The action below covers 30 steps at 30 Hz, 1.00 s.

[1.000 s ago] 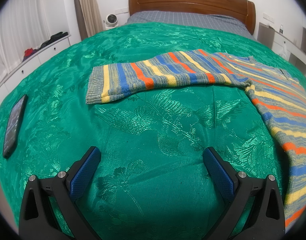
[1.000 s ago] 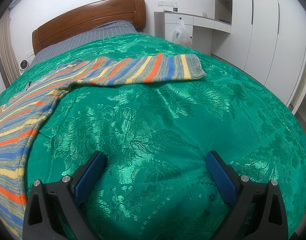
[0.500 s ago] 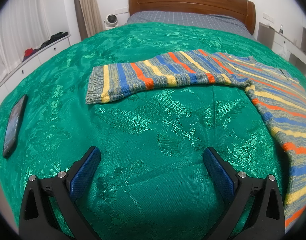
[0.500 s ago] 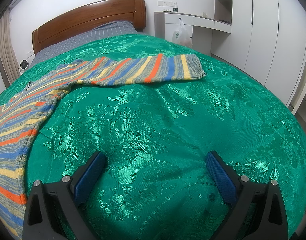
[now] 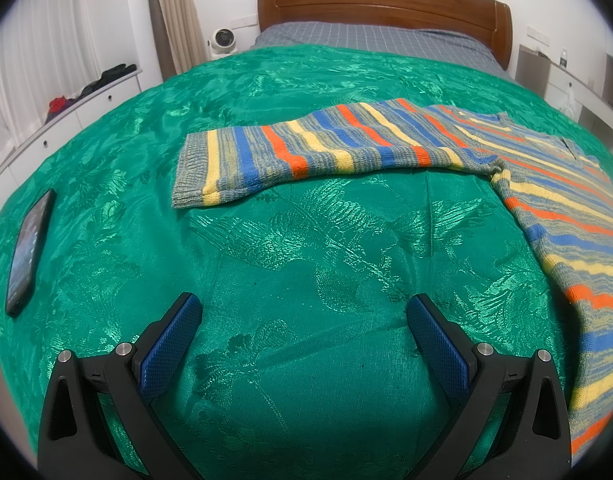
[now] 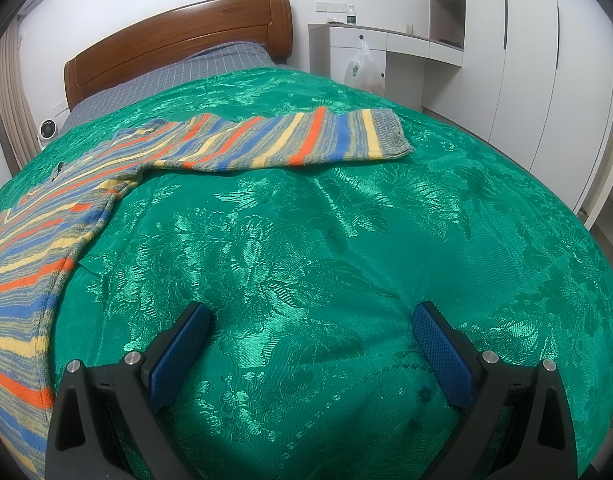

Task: Fold small clothes

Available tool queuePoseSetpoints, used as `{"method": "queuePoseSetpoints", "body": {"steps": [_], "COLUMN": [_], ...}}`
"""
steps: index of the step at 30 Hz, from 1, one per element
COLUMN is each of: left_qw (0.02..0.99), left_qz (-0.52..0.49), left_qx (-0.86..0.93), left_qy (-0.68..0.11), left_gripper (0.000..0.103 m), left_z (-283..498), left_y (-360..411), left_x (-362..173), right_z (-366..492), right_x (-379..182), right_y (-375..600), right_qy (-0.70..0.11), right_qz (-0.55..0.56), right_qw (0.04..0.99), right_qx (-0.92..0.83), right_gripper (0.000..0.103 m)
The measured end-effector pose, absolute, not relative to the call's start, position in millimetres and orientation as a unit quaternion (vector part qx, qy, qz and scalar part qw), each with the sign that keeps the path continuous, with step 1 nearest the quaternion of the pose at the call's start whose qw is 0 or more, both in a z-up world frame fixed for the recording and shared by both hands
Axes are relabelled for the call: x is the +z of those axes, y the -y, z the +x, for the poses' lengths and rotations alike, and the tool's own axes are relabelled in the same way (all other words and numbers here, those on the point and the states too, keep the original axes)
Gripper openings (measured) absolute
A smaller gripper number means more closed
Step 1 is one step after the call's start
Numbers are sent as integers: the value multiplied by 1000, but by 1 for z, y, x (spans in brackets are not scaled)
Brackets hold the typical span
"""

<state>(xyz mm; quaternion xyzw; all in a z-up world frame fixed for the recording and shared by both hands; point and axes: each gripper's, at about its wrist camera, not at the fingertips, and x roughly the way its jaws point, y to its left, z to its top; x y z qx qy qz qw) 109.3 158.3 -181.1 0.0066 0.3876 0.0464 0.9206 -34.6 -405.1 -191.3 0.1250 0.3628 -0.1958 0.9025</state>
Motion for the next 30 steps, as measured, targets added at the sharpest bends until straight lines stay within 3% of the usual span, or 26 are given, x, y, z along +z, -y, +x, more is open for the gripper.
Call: {"method": "queuePoseSetpoints", "body": {"steps": [30], "left_qw": [920], "left_qz": [7], "left_qx": [45], "left_qy": [-389], "left_gripper": [103], "left_z": [110], "left_y": [-160], "left_x": [-181], "right_z": [-35], "right_x": [-192], "right_y": [405], "right_qy": [-362], "right_qz": [123], "right_qw": [903], "right_qx": [-196], "right_gripper": [100]}}
